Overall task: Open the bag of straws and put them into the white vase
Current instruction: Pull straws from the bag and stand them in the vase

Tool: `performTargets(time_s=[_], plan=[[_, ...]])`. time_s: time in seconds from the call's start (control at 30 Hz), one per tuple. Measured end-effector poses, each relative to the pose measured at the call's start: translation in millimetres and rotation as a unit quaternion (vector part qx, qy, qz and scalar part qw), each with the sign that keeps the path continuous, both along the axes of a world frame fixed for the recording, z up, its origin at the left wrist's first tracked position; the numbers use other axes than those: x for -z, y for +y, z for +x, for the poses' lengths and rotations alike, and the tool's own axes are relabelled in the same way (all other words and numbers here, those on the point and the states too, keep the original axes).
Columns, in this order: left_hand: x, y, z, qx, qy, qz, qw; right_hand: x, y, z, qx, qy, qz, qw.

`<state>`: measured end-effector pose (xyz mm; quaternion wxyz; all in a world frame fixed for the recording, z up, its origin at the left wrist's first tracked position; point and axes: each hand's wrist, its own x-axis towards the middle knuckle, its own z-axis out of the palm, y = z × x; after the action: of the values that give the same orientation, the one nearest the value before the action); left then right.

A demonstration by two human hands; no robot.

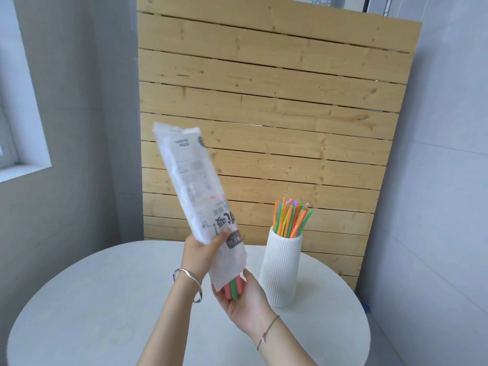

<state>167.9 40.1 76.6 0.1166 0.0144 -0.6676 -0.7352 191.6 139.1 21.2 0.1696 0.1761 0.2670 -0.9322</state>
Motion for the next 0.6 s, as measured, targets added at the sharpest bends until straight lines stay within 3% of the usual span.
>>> performTargets(time_s=[0.1,0.27,0.47,0.6], plan=[[0.5,-5.9,-1.8,-0.062,-0.018,0.088,0.994,-3.7,0.9,3.4,-0.028,0.041,0.141,0.989],[6.5,-11.8,-7.2,-0.129,-0.084,0.195,0.969,-10.5,11.1,7.2,-0.003,0.155,0.341,0.927],[8.1,-21.5,-7.9,-0.200,-0.116,0.352,0.907,-29.9,38.4,5.3,0.105,0.223,0.413,0.877],[17.1,-11.4,-8.9,-0.172,-0.149,0.391,0.892,-41.8,50.5,6.2,0.166,0.226,0.332,0.901]])
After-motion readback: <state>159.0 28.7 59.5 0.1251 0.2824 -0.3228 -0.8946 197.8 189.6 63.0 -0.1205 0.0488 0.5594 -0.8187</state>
